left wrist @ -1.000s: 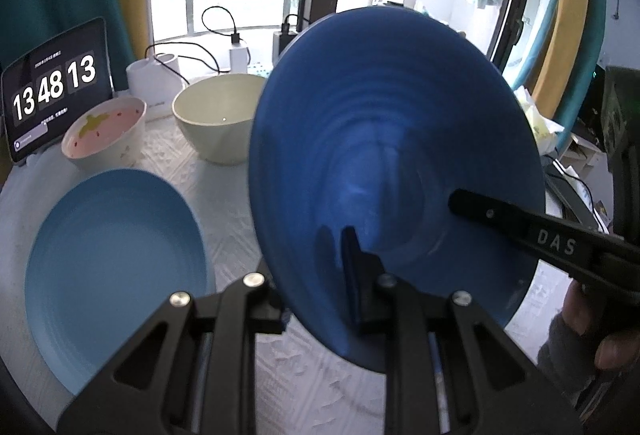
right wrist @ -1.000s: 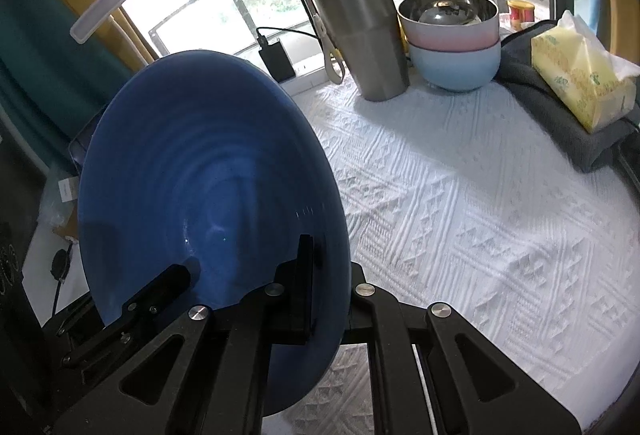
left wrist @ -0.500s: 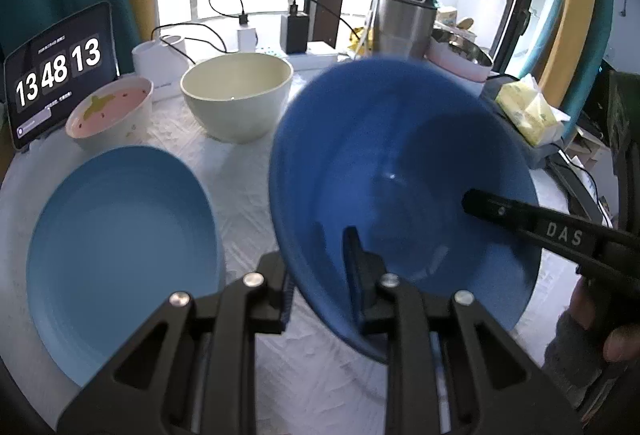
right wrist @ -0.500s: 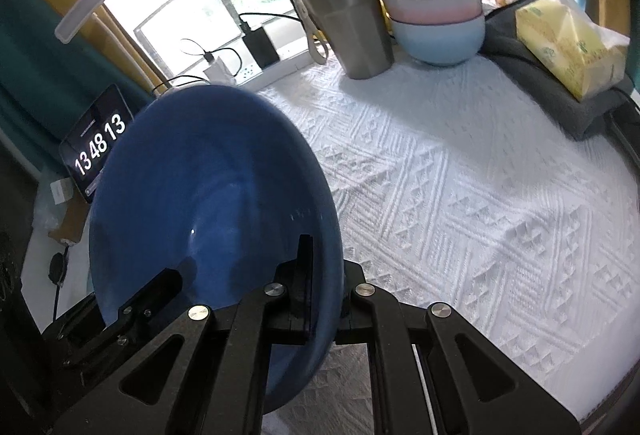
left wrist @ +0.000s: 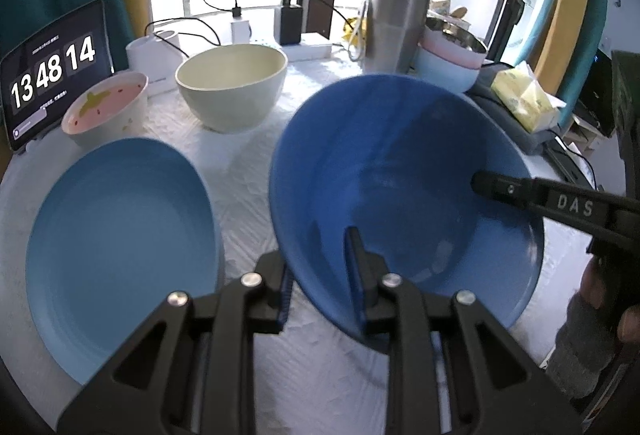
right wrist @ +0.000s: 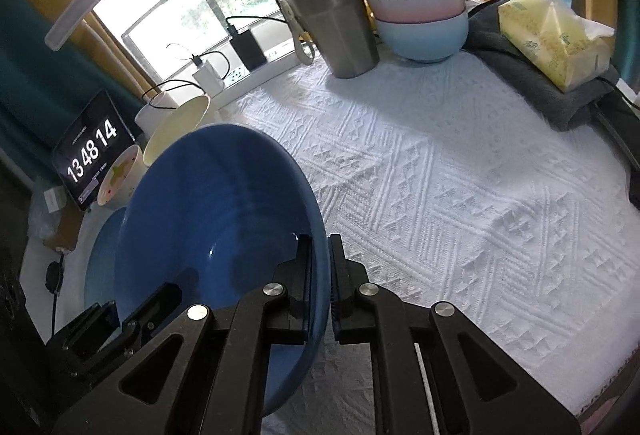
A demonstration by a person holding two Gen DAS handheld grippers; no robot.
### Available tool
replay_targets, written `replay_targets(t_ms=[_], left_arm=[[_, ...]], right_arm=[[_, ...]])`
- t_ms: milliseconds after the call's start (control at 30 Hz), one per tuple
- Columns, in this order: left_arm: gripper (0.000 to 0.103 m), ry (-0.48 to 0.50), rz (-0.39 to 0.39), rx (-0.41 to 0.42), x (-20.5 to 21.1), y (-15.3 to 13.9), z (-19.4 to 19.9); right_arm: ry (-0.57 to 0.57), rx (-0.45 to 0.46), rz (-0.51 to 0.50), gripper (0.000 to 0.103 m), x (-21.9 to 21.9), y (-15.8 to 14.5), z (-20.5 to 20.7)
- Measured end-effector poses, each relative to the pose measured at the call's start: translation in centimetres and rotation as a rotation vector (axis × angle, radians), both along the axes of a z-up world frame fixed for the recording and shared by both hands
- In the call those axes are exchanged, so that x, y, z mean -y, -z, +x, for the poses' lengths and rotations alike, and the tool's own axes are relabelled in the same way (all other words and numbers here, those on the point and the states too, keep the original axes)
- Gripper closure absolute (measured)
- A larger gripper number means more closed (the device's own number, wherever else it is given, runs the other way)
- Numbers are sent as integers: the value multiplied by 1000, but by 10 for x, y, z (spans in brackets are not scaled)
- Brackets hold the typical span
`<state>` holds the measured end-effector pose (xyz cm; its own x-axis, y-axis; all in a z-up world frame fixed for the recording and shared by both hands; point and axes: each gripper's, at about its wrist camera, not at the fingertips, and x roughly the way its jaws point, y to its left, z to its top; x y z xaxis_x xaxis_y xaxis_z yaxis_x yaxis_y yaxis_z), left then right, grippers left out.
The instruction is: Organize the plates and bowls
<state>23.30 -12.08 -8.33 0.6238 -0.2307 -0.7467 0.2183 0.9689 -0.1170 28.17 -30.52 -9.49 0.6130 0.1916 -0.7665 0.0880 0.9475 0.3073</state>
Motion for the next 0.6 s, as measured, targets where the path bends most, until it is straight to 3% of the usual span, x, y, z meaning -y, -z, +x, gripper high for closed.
replay_targets(t_ms=[600], left_arm=[[74, -21, -23, 27, -17, -16, -5]], right_arm=[[28, 34, 2, 93, 1, -17, -6]])
